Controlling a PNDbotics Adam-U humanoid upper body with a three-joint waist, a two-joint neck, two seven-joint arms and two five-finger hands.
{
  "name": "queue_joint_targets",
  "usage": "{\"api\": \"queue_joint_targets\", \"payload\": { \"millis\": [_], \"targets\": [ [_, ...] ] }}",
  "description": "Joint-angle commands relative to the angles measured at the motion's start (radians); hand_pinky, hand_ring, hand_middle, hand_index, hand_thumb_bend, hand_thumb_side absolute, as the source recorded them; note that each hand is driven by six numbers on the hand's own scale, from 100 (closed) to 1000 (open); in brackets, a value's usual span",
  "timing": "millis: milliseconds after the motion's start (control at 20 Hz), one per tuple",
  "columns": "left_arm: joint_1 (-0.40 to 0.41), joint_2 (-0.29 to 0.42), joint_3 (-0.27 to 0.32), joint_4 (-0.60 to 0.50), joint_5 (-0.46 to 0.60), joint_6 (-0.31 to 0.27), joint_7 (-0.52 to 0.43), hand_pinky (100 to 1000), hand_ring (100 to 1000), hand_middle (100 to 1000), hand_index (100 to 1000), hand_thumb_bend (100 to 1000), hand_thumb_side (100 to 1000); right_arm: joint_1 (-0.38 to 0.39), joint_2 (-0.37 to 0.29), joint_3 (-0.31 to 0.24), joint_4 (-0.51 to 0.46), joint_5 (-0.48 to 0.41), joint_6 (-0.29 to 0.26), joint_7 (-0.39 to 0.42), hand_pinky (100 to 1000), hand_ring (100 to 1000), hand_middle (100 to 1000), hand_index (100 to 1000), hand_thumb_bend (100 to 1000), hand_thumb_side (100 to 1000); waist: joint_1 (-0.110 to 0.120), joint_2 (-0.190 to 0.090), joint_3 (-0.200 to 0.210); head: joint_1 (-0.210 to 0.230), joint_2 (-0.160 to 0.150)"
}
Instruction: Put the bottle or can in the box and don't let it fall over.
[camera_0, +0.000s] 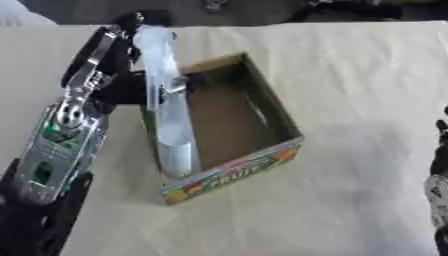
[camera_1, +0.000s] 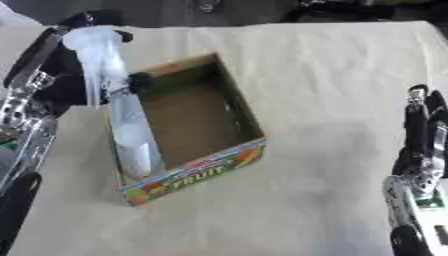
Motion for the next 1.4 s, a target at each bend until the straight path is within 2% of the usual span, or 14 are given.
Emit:
{"api": "queue_joint_targets", "payload": {
  "millis": [50,250,500,1050,1400],
  "targets": [
    [-0.035,-0.015,0.01,0.015,-0.025,-0.039,0.029,1000,767,817,713,795,166,-0.013,-0.006,0.001,-0.019,-0.006,0.001,0.002,1000,1000,1000,1000,100,675,-0.001,-0.01,-0.006,0.011,-0.018],
    [-0.029,-0.025,-0.004,0.045,-0.039,-0.057,0.017,1000,766,816,712,800,164,-0.017,0.0,-0.002,-0.014,-0.006,0.004,-0.006,1000,1000,1000,1000,100,722,0.001,-0.001,-0.007,0.013,-0.019],
    [-0.004,-0.033,-0.022,0.071,-0.026,-0.027,-0.028,1000,767,824,716,801,135,-0.019,-0.001,-0.002,-0.01,-0.007,0.005,-0.013,1000,1000,1000,1000,100,719,0.003,0.0,-0.001,0.006,-0.018],
    [0.051,0.017,-0.051,-0.023,0.017,0.013,-0.054,1000,766,818,712,804,100,-0.006,-0.005,-0.015,-0.002,-0.018,0.003,-0.037,1000,1000,1000,1000,100,764,0.007,-0.008,0.01,-0.008,-0.01],
    [0.107,0.077,-0.045,-0.064,0.013,0.023,-0.071,1000,775,832,735,885,166,0.0,-0.007,-0.017,-0.001,-0.021,0.003,-0.042,1000,1000,1000,1000,100,776,0.01,-0.014,0.02,-0.018,-0.01]
  ]
}}
